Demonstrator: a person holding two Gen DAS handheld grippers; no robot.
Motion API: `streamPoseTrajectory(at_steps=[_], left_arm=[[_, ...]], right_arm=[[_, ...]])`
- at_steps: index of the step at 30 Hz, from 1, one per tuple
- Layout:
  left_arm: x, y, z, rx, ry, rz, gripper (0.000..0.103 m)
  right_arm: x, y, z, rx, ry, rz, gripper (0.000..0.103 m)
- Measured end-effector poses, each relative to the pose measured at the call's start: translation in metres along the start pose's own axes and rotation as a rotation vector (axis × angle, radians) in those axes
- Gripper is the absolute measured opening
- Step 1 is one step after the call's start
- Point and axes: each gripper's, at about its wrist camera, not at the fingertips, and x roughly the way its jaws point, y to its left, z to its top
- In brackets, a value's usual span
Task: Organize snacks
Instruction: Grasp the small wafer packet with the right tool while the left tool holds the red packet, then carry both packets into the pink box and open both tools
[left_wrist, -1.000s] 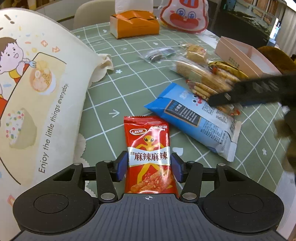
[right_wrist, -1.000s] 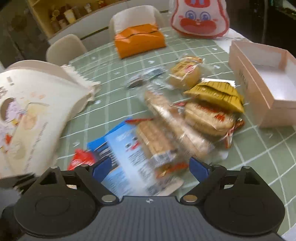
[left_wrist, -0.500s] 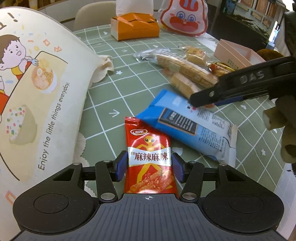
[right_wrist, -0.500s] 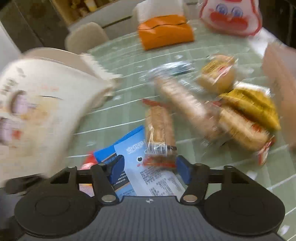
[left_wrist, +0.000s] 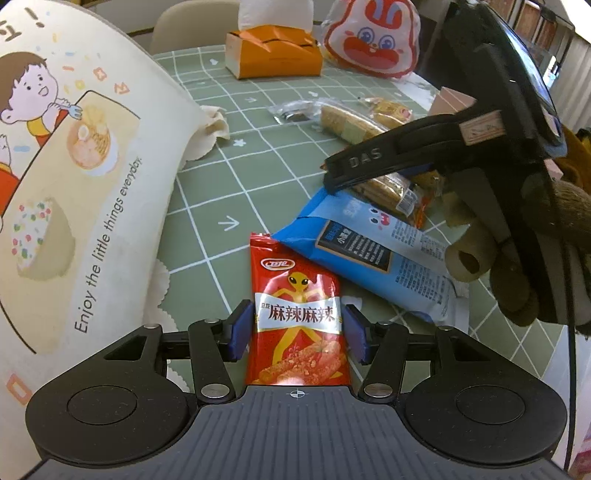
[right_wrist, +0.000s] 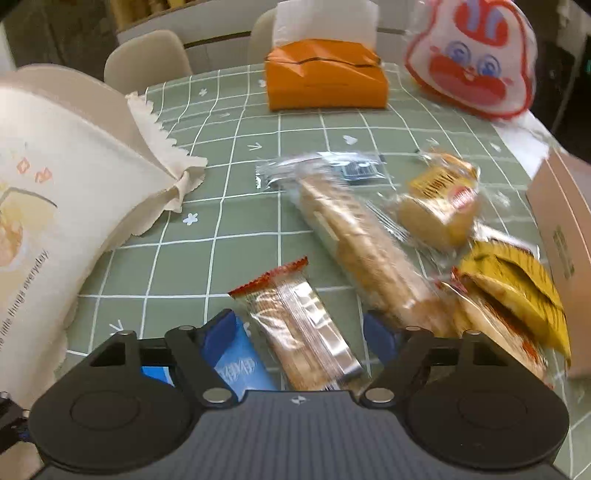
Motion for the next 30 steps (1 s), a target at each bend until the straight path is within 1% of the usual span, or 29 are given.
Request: streamPoseTrajectory(at_steps=[2, 4, 7, 9, 10, 12, 13, 16, 22, 25, 28, 30], left_arm=[[0.000, -0.002, -0.001, 0.003, -0.004, 0.009, 0.059], [0.000, -0.004, -0.001, 0.007, -0.010, 0.021, 0.059], [0.002, -0.008, 0.000, 0.025, -0.009, 0.038, 0.060], [0.003, -0.008, 0.002, 0.027, -0.007, 0.039, 0.059], [0.003, -0.007, 0.003, 0.022, -0.007, 0.041, 0.057], [0.004, -0.007, 0.004, 0.009, -0.010, 0.047, 0.055], [0.005, -0.007, 0.005, 0.007, -0.011, 0.049, 0.054], [0.007, -0.009, 0.007, 0.009, -0.018, 0.040, 0.052], [0.013, -0.013, 0.022, 0.011, -0.016, -0.021, 0.049], [0.005, -0.023, 0.031, 0.041, -0.059, -0.037, 0.049], [-0.010, -0.038, 0.041, 0.068, -0.101, -0.093, 0.048], [-0.016, -0.053, 0.044, 0.090, -0.109, -0.144, 0.048]], right_arm=[[0.002, 0.004, 0.001, -0.015, 0.005, -0.013, 0.077], [0.000, 0.003, 0.001, -0.006, 0.017, -0.012, 0.075], [-0.005, 0.003, 0.000, 0.006, 0.026, -0.019, 0.063], [-0.008, 0.004, -0.001, 0.013, 0.035, -0.024, 0.048], [-0.009, 0.004, 0.000, 0.015, 0.040, -0.025, 0.045], [-0.013, 0.005, -0.001, 0.013, 0.046, -0.037, 0.037], [-0.017, 0.004, -0.001, 0.013, 0.048, -0.044, 0.036], [-0.030, -0.002, -0.005, 0.035, 0.041, -0.031, 0.036], [-0.057, -0.020, -0.015, 0.084, 0.012, -0.030, 0.036], [-0.071, -0.033, -0.023, 0.125, 0.000, -0.035, 0.036], [-0.087, -0.049, -0.039, 0.170, -0.009, -0.052, 0.036], [-0.095, -0.060, -0.051, 0.204, -0.005, -0.060, 0.036]])
